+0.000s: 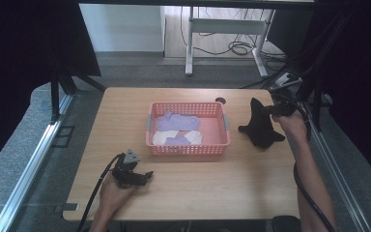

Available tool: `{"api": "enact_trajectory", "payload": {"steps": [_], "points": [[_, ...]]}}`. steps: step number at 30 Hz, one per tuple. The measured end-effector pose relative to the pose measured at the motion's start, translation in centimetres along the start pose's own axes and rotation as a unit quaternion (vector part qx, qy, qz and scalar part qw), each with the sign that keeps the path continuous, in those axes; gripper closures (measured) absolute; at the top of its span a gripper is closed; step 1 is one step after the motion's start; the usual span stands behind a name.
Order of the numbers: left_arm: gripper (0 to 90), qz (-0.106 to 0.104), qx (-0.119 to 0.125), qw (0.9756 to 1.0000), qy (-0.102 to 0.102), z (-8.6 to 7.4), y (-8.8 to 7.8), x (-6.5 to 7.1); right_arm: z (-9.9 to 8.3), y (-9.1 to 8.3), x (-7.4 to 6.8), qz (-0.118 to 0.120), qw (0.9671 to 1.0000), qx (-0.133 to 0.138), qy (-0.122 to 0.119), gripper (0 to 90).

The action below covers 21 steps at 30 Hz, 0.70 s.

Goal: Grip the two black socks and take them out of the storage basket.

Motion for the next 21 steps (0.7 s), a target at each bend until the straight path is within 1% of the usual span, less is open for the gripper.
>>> {"api": "enact_trajectory", "payload": {"steps": [2,5,6,7,13,16,19,21], "points": [[12.8,0.0,0.0,1.0,-0.002,0.0,0.0,0.0,-1.2,1.4,0.1,0.002,0.9999,-0.011,0.005,82.7],[12.8,0.0,0.002,1.0,-0.003,0.0,0.0,0.0,-2.4,2.8,0.3,0.0,0.9996,-0.026,0.012,82.6],[12.8,0.0,0.002,1.0,-0.003,0.0,0.0,0.0,-3.1,3.6,0.4,0.0,0.9993,-0.032,0.019,82.4],[12.8,0.0,0.002,1.0,-0.003,0.0,0.0,0.0,-3.4,3.8,0.4,-0.001,0.9992,-0.035,0.02,82.3],[12.9,0.0,0.002,1.0,-0.003,0.0,0.0,0.0,-6.4,6.9,0.8,-0.004,0.997,-0.067,0.039,79.3],[12.9,0.001,0.002,1.0,-0.002,0.0,0.0,0.0,-7.1,7.5,0.8,-0.002,0.9968,-0.068,0.042,74.5],[12.9,0.0,0.002,1.0,-0.003,0.0,0.0,0.0,-6.8,7.1,0.9,-0.007,0.9976,-0.055,0.041,68.3],[12.9,0.0,0.002,1.0,-0.003,0.0,0.0,0.0,-6.4,6.8,0.8,-0.007,0.9982,-0.046,0.038,62.1]]}}
Point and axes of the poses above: each handheld gripper's, and its own axes: y roughly forward along the jaws, z roughly out of its top, x roughly to its right, the point moved 10 cm from there along y, roughly forward along the jaws, and after that the axes turned 3 degrees about y, right-handed, at the moved point
